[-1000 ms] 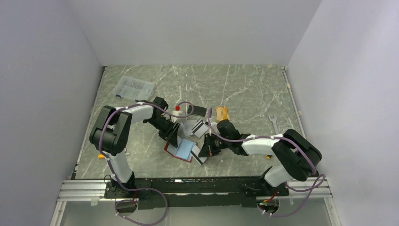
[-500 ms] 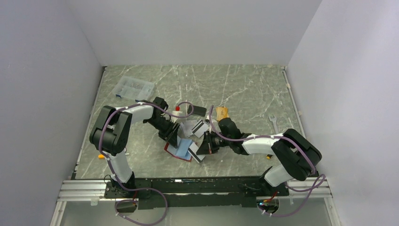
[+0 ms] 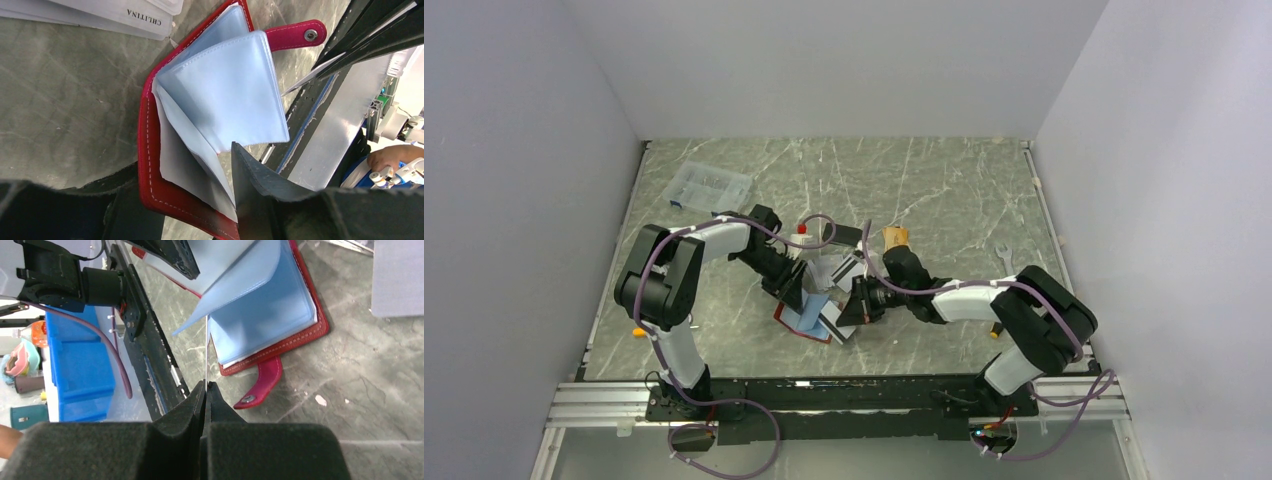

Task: Put the credit cards into the card holder
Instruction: Turn over the card slot in the card holder.

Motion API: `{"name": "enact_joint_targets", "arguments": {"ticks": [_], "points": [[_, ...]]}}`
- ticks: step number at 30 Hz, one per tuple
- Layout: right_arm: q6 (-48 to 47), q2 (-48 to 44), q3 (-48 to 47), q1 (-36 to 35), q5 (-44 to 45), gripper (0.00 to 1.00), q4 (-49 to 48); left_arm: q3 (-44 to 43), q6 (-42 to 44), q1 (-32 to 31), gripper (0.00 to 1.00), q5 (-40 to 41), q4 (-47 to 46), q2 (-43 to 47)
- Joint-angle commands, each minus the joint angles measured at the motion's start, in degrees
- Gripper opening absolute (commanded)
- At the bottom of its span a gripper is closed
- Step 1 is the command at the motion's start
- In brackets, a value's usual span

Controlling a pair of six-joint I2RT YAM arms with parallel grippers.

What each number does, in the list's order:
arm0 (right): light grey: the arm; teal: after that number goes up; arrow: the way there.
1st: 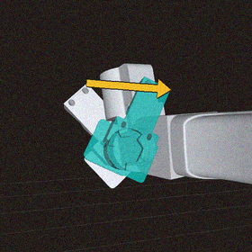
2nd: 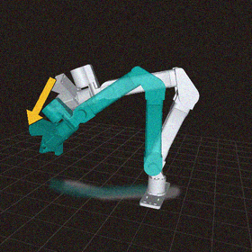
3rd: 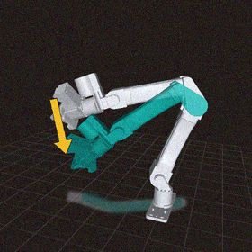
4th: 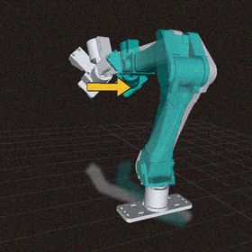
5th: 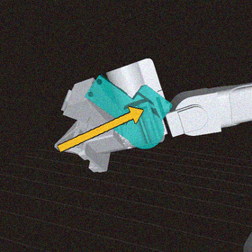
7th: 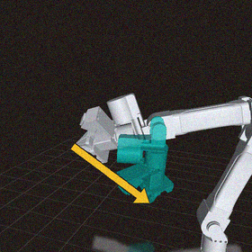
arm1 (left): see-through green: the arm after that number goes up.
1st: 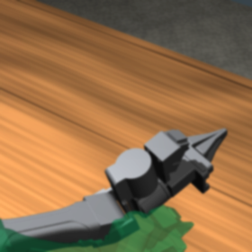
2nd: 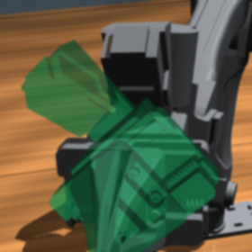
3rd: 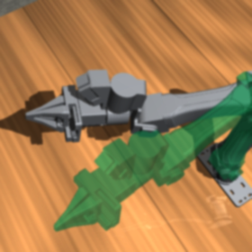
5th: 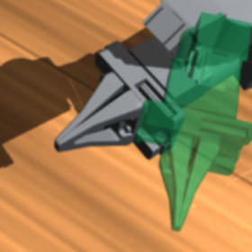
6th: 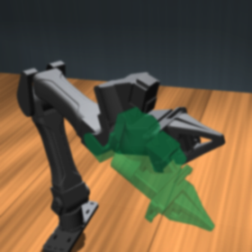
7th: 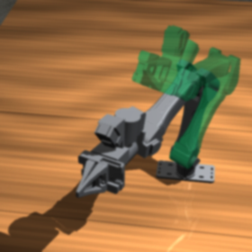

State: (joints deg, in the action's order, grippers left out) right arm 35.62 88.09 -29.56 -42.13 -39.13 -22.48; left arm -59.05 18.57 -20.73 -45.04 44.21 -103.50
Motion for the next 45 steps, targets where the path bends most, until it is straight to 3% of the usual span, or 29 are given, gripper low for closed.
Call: {"name": "enact_joint_targets", "arguments": {"ticks": [1, 15, 21, 29, 34, 39, 45], "points": [[-0.87, 1.66, -3.4, 0.21, -2.05, 0.0, -2.65, -2.02, 1.07, -0.18, 0.51, -2.46, 0.58, 1.55], [-1.64, 5.94, -8.06, -0.65, -2.96, 0.0, -1.35, -2.97, 2.01, 0.65, 0.71, -8.14, 2.42, 2.09], [-1.77, 7.57, -10.55, -1.27, -3.27, 0.0, -0.91, -4.93, 9.53, 4.38, 0.72, -16.32, 10.24, -1.03], [-1.56, 10.7, -12.6, -1.69, -3.58, 0.0, -1.17, -4.67, 11.35, 4.57, 0.72, -13.25, 10.34, -0.7], [-1.6, 12.14, -13.53, -1.73, -3.04, 0.0, -0.57, -3.71, 8.93, 4.48, 0.66, -5.5, 6.64, 0.4], [-1.26, 12.64, -13.52, -1.72, -2.41, 0.0, -0.3, -3.7, 6.22, 4.4, 0.54, 1.73, 4.31, 0.76], [-1.43, 11.8, -12.61, -1.61, -0.76, 0.0, 0.78, -3.55, 3.41, 4.14, 0.4, 3.28, 2.6, 0.47]]}}
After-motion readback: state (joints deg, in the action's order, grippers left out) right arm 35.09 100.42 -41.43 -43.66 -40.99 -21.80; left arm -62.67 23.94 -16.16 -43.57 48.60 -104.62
